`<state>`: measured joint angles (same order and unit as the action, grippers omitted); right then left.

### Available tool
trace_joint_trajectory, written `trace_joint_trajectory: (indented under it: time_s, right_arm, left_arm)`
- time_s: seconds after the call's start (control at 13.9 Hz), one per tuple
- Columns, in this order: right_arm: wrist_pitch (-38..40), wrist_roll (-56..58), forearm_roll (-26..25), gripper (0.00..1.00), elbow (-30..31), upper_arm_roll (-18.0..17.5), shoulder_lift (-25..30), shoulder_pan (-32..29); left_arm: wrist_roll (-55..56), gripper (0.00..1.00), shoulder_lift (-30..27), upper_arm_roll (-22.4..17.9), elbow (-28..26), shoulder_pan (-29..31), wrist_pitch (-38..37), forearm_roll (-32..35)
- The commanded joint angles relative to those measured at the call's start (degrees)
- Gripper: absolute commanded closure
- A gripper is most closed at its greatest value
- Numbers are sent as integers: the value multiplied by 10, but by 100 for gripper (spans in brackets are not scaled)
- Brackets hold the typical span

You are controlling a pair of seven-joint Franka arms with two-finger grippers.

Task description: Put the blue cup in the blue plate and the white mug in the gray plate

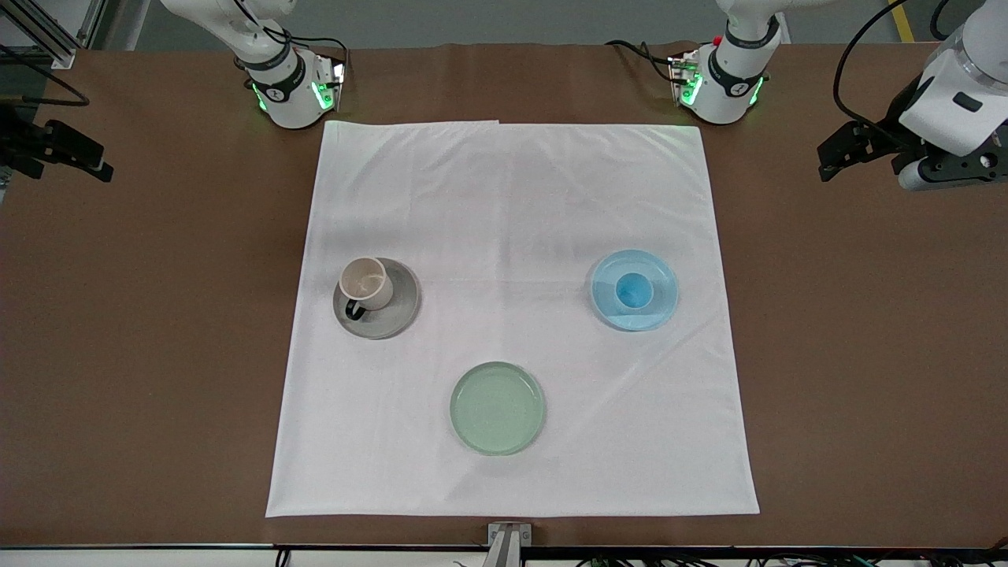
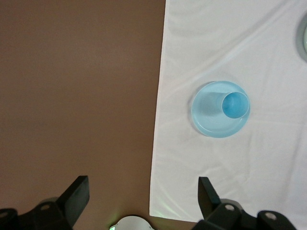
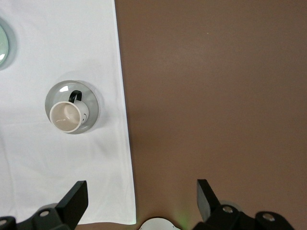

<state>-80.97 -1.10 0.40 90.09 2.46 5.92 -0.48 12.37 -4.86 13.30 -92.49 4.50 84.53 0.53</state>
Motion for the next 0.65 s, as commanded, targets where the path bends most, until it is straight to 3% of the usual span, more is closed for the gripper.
trace_joint_trajectory:
  time_s: [0.0, 0.58]
  right_arm:
    - [5, 1, 9, 0, 4, 5, 21, -1]
    - [16, 4, 14, 0, -16, 5, 16, 0]
  left_arm:
    - [1, 0, -14, -1, -12, 2, 12, -10]
    - [-9, 0, -10, -4, -6, 4, 11, -4]
